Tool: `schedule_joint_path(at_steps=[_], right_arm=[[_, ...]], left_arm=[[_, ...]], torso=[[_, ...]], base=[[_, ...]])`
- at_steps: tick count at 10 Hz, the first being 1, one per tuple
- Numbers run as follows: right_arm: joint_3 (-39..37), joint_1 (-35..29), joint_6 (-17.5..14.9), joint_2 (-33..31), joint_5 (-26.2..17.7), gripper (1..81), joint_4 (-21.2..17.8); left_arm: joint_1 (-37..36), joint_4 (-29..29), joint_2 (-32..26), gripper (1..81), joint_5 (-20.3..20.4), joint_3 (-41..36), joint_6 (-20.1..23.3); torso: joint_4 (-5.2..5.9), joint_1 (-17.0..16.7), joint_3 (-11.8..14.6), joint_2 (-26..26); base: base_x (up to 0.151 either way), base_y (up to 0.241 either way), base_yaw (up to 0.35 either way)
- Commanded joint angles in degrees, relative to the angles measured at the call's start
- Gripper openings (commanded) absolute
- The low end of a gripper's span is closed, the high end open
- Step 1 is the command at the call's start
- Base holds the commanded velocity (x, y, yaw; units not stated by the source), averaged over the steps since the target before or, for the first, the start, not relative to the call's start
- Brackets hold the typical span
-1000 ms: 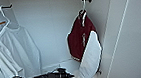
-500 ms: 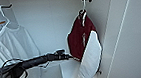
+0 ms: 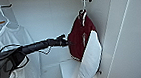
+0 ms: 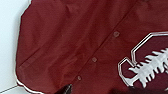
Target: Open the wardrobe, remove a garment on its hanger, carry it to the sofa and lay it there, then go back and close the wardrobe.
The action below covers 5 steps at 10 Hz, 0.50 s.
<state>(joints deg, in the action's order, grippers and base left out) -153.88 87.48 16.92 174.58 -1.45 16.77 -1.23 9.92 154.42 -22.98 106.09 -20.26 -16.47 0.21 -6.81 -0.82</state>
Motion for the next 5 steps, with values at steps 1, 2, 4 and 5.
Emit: schedule_joint_path(at_steps=[1,2,4,5], right_arm=[[0.1,-2.0,0.0,0.2,-3.0,81.1,0.0],[0.2,-2.0,0.0,0.2,-2.9,81.1,-0.1],[0.1,-1.7,0.2,0.2,-1.6,81.1,-0.1],[0.0,-1.7,0.3,0.2,-1.6,81.1,-0.1]], left_arm=[[-15.8,1.0,4.1,81.1,-1.8,2.4,-5.0],[-18.0,1.2,5.8,81.1,-2.5,3.8,-7.1],[-21.5,1.2,8.4,81.1,-2.0,6.1,-12.4],[-23.2,1.3,9.9,81.1,-2.2,7.5,-14.0]], torso=[[0.00,0.0,0.0,0.0],[0.00,0.0,0.0,0.0],[0.00,0.0,0.0,0.0],[0.00,0.0,0.0,0.0]], base=[[0.000,0.000,0.000],[0.000,0.000,0.000],[0.000,0.000,0.000],[0.000,0.000,0.000]])
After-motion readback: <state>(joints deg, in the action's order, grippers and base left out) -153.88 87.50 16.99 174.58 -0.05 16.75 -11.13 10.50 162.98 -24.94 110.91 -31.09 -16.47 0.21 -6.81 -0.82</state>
